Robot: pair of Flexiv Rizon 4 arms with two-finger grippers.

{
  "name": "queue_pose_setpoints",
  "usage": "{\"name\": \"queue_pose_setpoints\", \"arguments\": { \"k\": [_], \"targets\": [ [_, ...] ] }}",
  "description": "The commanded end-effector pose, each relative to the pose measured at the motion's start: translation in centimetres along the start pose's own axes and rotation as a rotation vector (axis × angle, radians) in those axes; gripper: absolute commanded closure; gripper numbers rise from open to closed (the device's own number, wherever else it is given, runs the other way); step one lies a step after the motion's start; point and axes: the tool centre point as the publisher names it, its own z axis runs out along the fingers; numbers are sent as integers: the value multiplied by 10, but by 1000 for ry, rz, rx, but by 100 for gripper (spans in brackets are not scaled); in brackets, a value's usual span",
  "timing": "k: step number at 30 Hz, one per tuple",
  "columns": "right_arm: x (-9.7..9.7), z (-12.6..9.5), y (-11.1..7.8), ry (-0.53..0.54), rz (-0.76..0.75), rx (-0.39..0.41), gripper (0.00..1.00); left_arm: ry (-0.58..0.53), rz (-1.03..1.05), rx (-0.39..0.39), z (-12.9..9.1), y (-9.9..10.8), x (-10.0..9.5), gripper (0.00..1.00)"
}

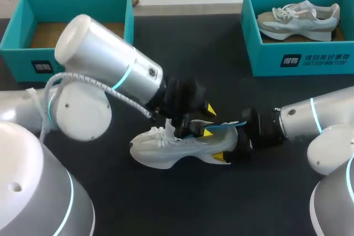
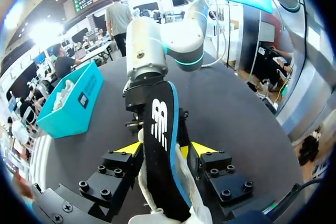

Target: Take the shoe out of the shoebox, open the shoe tongue, remove and reinsert the insole, then place the shoe into the shoebox

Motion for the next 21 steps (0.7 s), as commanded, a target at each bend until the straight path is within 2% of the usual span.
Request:
{"name": "queue_pose_setpoints", "arguments": {
  "k": [1, 6, 10, 13, 16, 21],
  "targets": [
    [0, 8, -2, -2, 1, 4, 100, -72, -14, -11, 6, -2, 2, 50],
    [0, 8, -2, -2, 1, 4, 100, -131, -21, -30, 10, 0, -1, 47],
    [0, 8, -2, -2, 1, 4, 100, -136, -24, -32, 15, 2, 0, 40],
    [0, 8, -2, -2, 1, 4, 100, -139, -32, -36, 18, 4, 0, 42],
    [0, 8, -2, -2, 1, 4, 100, -155, -43, -39, 20, 7, -2, 51],
    [0, 8, -2, -2, 1, 4, 100, -156, -49, -42, 26, 9, -4, 58]
  ]
}}
